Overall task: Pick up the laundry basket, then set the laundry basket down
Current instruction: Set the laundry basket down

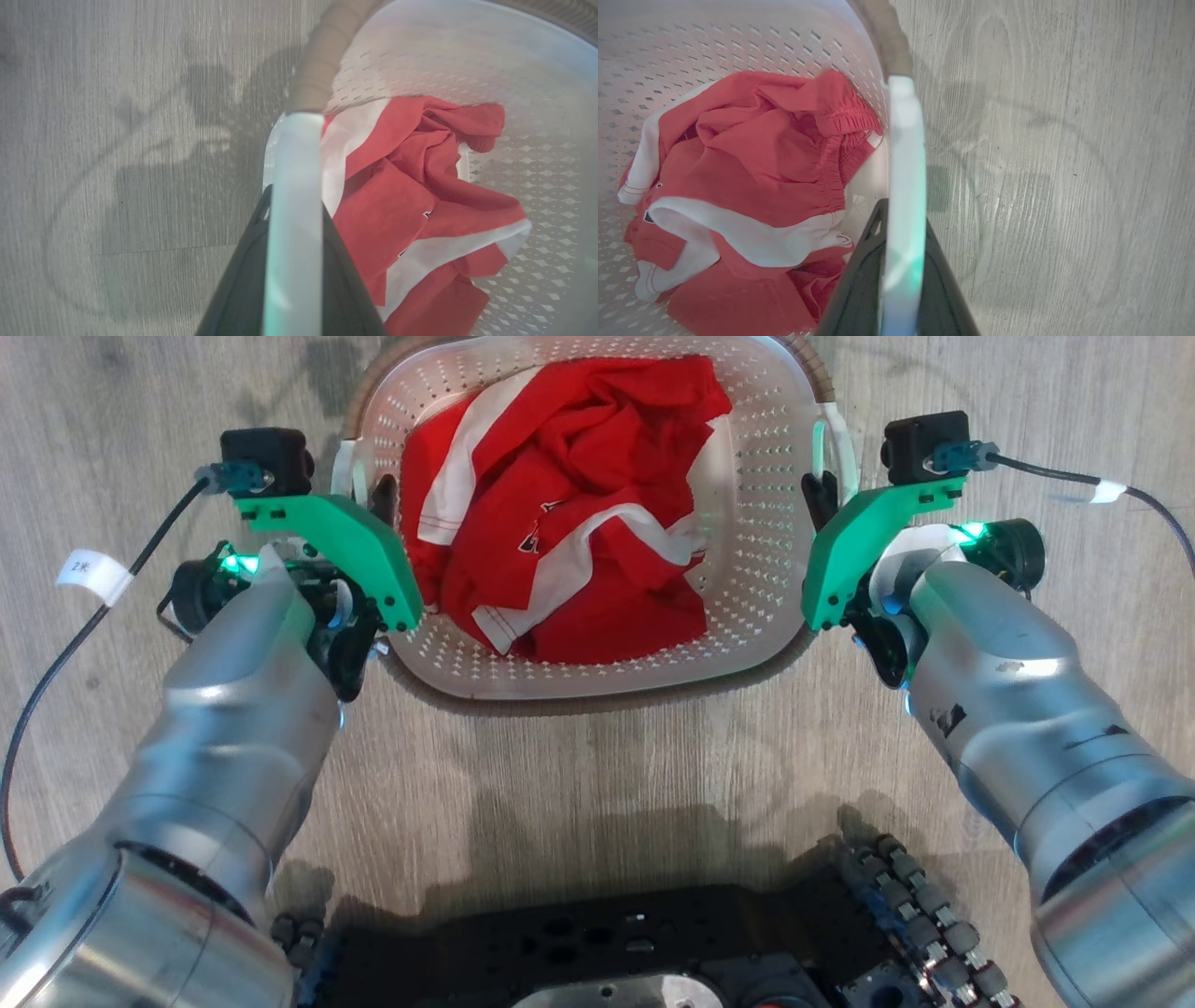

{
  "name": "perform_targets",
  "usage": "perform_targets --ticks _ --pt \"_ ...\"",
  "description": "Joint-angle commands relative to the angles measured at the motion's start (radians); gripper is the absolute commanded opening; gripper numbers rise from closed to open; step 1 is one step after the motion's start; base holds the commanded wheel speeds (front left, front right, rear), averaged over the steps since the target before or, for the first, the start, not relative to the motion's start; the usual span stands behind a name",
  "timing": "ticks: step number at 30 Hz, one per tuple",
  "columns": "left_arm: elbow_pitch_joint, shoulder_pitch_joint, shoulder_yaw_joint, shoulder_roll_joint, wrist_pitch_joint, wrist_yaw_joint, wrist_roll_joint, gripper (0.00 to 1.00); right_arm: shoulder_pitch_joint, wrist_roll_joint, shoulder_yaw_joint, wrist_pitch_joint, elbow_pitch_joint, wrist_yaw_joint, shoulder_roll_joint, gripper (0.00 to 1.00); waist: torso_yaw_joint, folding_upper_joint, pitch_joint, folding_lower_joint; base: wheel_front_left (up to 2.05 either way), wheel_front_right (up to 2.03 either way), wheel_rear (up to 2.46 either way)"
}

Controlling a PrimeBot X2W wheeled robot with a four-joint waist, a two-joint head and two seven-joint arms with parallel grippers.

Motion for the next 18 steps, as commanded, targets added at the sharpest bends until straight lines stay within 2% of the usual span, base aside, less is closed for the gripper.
perform_targets --ticks 1,10,18 --pt "-0.007 0.002 0.015 0.031 0.000 -0.007 -0.008 0.00 0.074 -0.007 -0.001 0.003 0.010 -0.006 -0.007 0.00 0.000 -0.0001 0.000 0.0000 0.00 0.00 0.00" --pt "-0.008 0.011 -0.002 0.026 0.049 -0.007 -0.033 0.00 0.079 -0.039 -0.041 0.026 0.010 -0.006 -0.003 0.00 0.004 -0.0001 0.008 0.0000 0.00 0.00 0.00" --pt "-0.008 0.010 -0.015 0.023 0.040 -0.007 -0.045 0.00 0.079 -0.050 -0.063 0.022 0.010 -0.006 -0.002 0.00 0.011 -0.0001 0.021 0.0000 0.00 0.00 0.00"
